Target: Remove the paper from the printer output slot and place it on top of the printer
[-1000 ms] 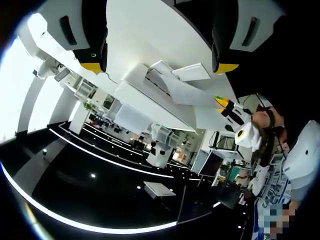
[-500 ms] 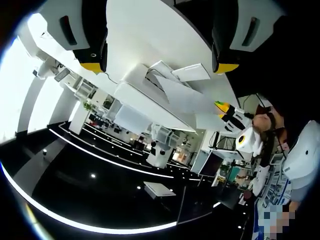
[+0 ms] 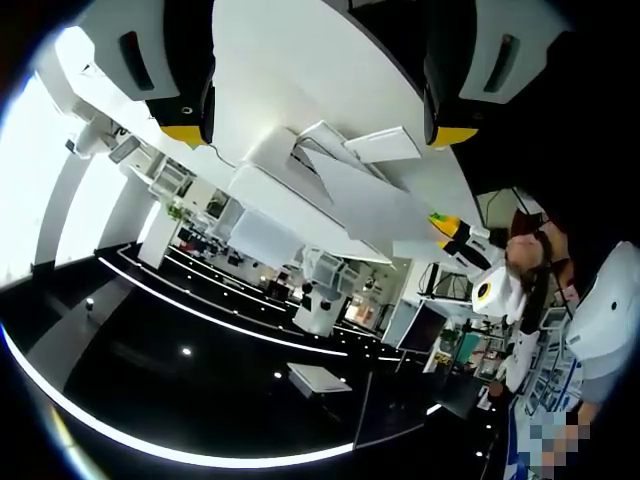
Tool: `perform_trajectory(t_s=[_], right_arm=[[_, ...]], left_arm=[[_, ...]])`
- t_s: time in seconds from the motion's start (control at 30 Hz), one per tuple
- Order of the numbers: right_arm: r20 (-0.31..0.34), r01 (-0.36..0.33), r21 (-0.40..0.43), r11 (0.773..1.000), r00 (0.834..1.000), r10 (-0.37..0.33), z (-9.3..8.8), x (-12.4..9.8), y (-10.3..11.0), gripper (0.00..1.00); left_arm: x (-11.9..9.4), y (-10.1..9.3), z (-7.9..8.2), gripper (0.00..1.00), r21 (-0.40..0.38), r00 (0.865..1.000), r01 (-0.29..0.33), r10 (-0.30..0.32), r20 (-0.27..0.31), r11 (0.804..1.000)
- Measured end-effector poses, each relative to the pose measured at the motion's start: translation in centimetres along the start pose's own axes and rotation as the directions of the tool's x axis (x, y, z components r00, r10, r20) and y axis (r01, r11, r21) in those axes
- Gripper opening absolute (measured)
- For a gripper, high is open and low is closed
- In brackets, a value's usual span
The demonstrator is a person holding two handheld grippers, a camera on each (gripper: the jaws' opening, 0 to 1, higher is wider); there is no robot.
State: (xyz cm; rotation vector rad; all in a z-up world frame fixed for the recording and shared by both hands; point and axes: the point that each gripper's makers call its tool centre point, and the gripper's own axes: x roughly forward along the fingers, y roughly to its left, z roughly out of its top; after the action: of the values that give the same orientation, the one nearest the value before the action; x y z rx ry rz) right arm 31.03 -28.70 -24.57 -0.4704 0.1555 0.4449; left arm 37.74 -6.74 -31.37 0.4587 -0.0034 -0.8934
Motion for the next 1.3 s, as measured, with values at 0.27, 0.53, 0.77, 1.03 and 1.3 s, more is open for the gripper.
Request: perform_trajectory(t_s=[0.27, 0.53, 0.77, 1.03, 1.3], right_arm=[[0.001, 0.000, -0.001, 1.000, 1.000, 0.000, 0.0, 0.0, 0.0, 0.81], [-0.002, 0.002, -0.002, 1.000, 1.000, -0.002, 0.0, 0.0, 0.1, 0.81], [-0.003, 0.002, -0.001, 1.000, 1.000, -0.002, -0.1, 0.0, 0.1, 0.81], [-0.005, 0.001, -0.002, 1.000, 1.000, -0.001, -0.2, 0.0, 0.1, 0.81], [-0.007, -0.001, -0.002, 1.000, 1.000, 0.001, -0.2, 0.1, 0.2, 0.81]], left_arm=[[-0.4, 0.5, 1.0, 0.05, -0.015, 1.000, -0.009, 0.009, 0.030, 1.000], [-0.6, 0.9, 1.2, 0.05, -0.024, 0.999, -0.015, 0.016, 0.034, 1.000], [-0.8, 1.7, 2.0, 0.05, -0.012, 0.999, -0.028, 0.028, 0.042, 1.000], [-1.0, 2.2, 2.6, 0.05, -0.002, 0.998, -0.038, 0.038, 0.047, 0.999], [-1.1, 2.5, 3.4, 0.05, 0.005, 0.998, -0.036, 0.036, 0.050, 0.999]])
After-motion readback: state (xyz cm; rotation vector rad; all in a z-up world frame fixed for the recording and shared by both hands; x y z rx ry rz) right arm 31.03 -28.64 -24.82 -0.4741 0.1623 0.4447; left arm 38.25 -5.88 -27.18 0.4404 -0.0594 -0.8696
